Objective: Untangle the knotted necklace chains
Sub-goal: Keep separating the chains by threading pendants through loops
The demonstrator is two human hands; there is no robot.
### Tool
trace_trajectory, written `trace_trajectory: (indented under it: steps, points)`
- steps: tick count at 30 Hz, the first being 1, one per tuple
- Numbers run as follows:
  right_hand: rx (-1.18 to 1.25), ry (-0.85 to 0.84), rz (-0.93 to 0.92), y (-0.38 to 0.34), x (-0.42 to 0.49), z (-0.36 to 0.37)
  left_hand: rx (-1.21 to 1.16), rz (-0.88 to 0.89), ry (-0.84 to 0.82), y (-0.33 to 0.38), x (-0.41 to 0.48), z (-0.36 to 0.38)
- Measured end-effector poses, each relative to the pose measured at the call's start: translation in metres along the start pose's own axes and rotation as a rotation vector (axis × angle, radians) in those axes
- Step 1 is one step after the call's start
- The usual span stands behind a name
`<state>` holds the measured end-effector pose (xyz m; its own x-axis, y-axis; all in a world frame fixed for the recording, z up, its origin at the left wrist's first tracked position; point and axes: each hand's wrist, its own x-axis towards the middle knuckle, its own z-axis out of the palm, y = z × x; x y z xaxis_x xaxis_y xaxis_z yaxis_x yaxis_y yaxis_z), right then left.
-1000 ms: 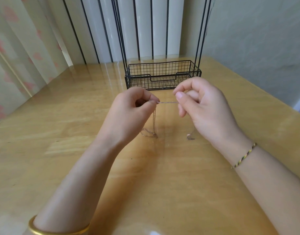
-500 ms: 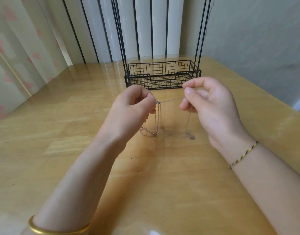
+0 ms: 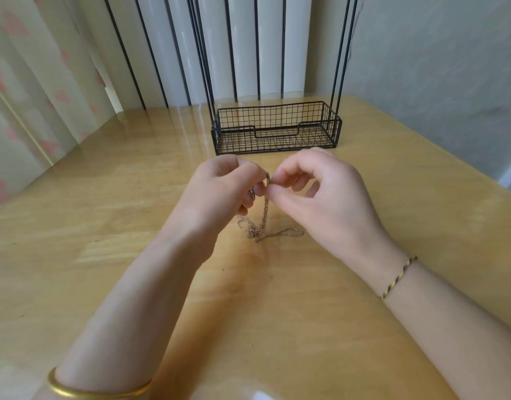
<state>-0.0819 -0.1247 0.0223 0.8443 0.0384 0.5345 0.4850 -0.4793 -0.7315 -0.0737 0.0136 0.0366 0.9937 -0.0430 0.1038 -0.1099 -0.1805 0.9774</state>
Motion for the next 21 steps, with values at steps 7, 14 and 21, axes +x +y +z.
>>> trace_trajectory:
  steps: [7,14,21]
  points:
    - [-0.085,0.003,-0.052,0.0013,-0.0002,0.0019,-0.095,-0.048,0.01,0.0039,-0.0001,-0.0028]
    - [-0.045,0.016,-0.04,0.0012,-0.0032,0.0051,-0.129,-0.081,0.011,0.0049,-0.0011,-0.0014]
    - [0.052,-0.028,0.021,0.0004,-0.0018,0.0057,-0.107,-0.049,-0.013,0.0035,-0.0004,-0.0036]
